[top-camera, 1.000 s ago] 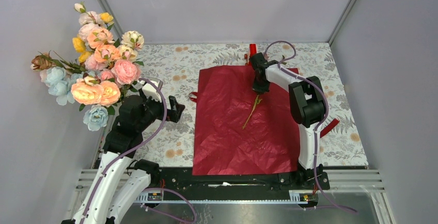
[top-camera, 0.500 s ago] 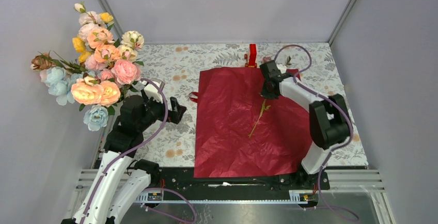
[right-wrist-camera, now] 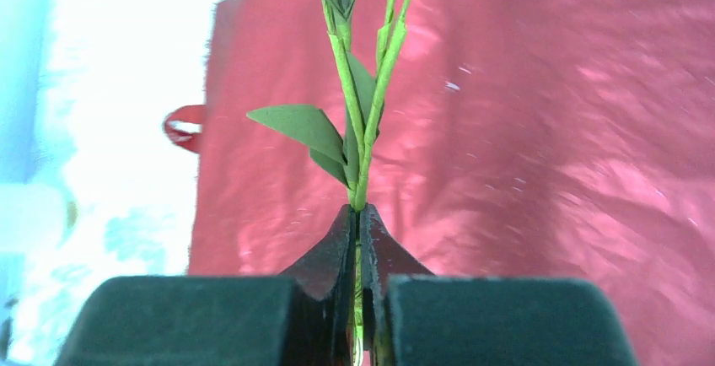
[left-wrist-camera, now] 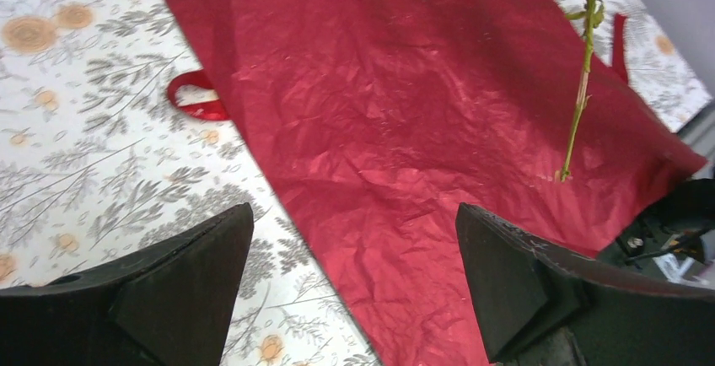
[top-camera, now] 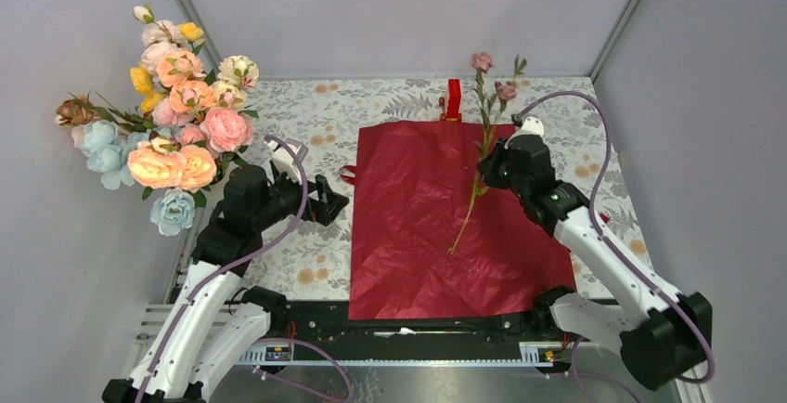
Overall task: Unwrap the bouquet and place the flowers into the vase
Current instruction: Pick up the fake flower from the wrapping paper.
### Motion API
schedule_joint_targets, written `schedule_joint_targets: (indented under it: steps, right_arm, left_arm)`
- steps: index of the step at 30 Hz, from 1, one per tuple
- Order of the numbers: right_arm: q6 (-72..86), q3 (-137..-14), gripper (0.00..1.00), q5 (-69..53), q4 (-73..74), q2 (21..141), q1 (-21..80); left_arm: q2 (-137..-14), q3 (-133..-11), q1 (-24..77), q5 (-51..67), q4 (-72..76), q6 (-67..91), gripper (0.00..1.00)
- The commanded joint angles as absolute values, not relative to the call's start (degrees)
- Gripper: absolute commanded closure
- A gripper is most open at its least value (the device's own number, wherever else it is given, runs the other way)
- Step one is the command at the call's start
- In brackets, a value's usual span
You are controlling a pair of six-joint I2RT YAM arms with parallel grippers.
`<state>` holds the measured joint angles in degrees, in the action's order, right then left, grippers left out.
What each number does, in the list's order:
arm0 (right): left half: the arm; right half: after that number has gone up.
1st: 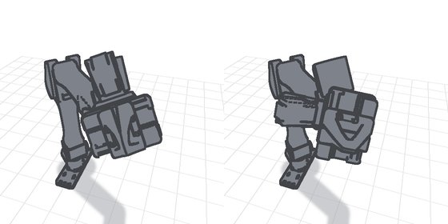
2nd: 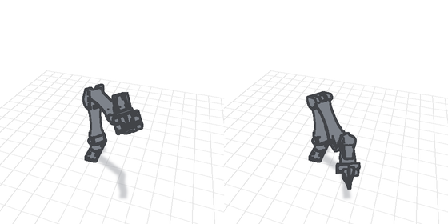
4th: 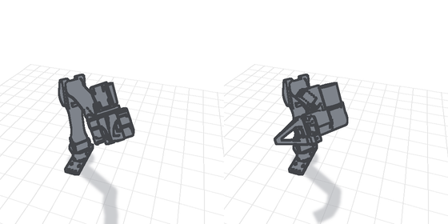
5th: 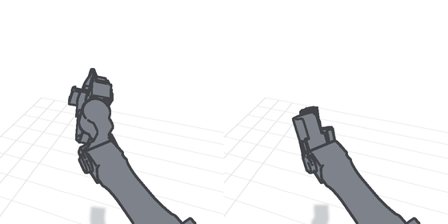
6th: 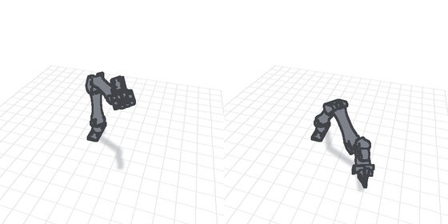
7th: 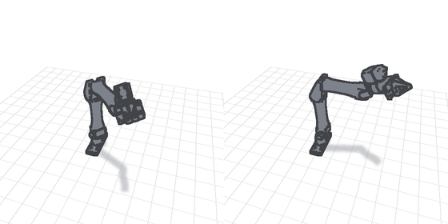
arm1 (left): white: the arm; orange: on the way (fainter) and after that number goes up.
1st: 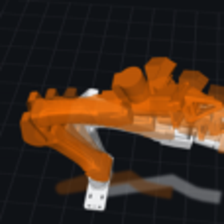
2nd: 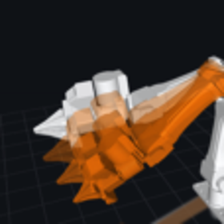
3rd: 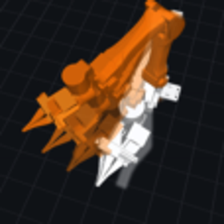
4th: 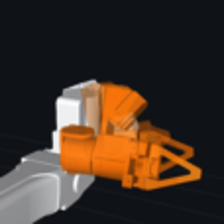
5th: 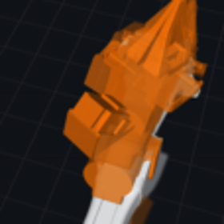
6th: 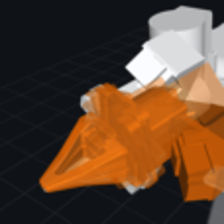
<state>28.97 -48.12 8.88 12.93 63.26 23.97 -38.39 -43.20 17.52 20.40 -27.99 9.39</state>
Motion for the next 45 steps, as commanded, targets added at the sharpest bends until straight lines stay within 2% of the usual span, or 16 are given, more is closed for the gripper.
schedule_joint_targets:
  steps: [1, 7, 14, 27, 30, 36, 41, 45]
  right_arm:
    - [25.1, -48.6, 1.0, 0.8, 5.0, 56.0, 28.1]
    - [22.7, -48.7, 1.0, -9.1, -6.0, 50.6, 37.5]
    - [24.0, -52.7, 1.0, -21.4, -16.3, 53.4, 46.6]
    - [24.0, -61.1, 1.0, -32.1, -19.0, 60.1, 55.8]
    - [24.2, -61.6, 1.0, -33.1, -18.7, 60.9, 56.3]
    - [23.8, -62.1, 1.0, -33.3, -18.0, 61.5, 56.7]
    - [23.2, -62.0, 1.0, -32.9, -17.1, 61.3, 56.8]
    - [23.0, -62.2, 1.0, -33.6, -16.5, 61.2, 56.9]
  left_arm:
    - [-38.4, -47.5, 19.6, 26.6, -20.2, 15.0, 0.01]
    - [-39.0, -49.9, 26.2, 29.6, -14.5, 22.1, 0.01]
    - [-38.6, -51.4, 29.7, 38.5, 1.1, 34.2, 0.01]
    - [-39.8, -51.4, 31.4, 43.0, 17.3, 46.2, 0.02]
    - [-39.8, -51.9, 31.6, 43.3, 20.3, 47.9, 0.07]
    - [-40.7, -52.7, 31.7, 43.8, 22.7, 50.1, 0.3]
    - [-40.8, -52.9, 31.7, 42.1, 21.3, 49.1, 0.4]
    - [-41.6, -53.0, 31.7, 41.2, 19.1, 48.5, 0.4]
